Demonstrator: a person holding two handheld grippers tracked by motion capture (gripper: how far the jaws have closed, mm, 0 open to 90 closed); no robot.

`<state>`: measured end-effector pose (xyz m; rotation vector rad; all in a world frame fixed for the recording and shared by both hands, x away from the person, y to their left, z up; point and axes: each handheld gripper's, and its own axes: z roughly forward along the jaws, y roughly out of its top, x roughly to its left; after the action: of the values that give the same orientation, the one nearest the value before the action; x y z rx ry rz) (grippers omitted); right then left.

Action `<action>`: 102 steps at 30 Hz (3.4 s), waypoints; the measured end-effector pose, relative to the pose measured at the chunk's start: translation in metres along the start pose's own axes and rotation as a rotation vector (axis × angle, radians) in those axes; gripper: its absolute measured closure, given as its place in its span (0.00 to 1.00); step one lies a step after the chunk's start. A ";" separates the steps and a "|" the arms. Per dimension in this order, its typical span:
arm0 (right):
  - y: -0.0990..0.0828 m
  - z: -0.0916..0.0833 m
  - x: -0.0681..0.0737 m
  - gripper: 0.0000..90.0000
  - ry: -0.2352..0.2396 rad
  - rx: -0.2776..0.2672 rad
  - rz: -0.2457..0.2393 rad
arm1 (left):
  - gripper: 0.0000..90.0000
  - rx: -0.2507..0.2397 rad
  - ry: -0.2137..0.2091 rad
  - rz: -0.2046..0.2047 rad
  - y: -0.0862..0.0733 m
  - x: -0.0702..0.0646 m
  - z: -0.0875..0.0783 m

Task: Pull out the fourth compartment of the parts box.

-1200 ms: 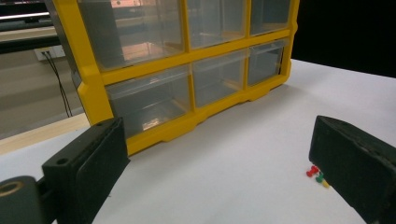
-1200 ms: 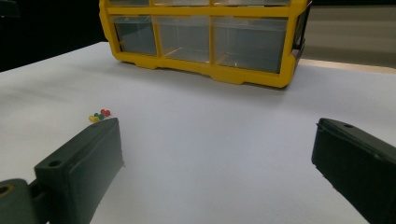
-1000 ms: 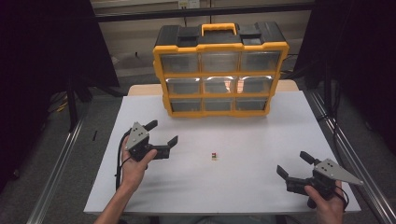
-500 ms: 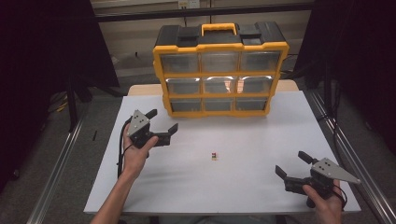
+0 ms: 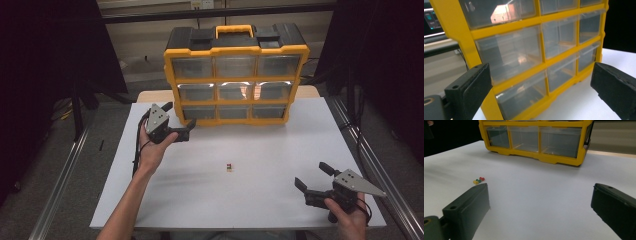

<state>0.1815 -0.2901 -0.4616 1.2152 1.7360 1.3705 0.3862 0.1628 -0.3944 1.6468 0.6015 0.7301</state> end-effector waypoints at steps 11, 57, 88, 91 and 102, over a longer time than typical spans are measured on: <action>0.000 -0.001 0.000 0.02 -0.011 -0.017 0.000 | 0.02 -0.008 0.007 0.144 0.007 0.004 0.021; 0.000 -0.003 0.000 0.02 -0.001 -0.018 -0.006 | 0.32 0.163 0.303 1.136 0.027 -0.034 0.071; -0.001 -0.003 0.000 0.02 -0.004 -0.020 -0.009 | 0.73 0.241 0.376 1.389 0.011 -0.044 0.099; -0.001 -0.003 -0.001 0.02 -0.002 -0.018 -0.012 | 0.75 0.237 0.382 1.392 0.013 -0.045 0.101; -0.001 -0.004 -0.001 0.02 -0.001 -0.018 -0.012 | 0.87 0.215 0.373 1.346 0.016 -0.045 0.106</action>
<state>0.1784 -0.2924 -0.4613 1.1934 1.7236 1.3751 0.4346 0.0574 -0.3987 2.0255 -0.3170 2.0073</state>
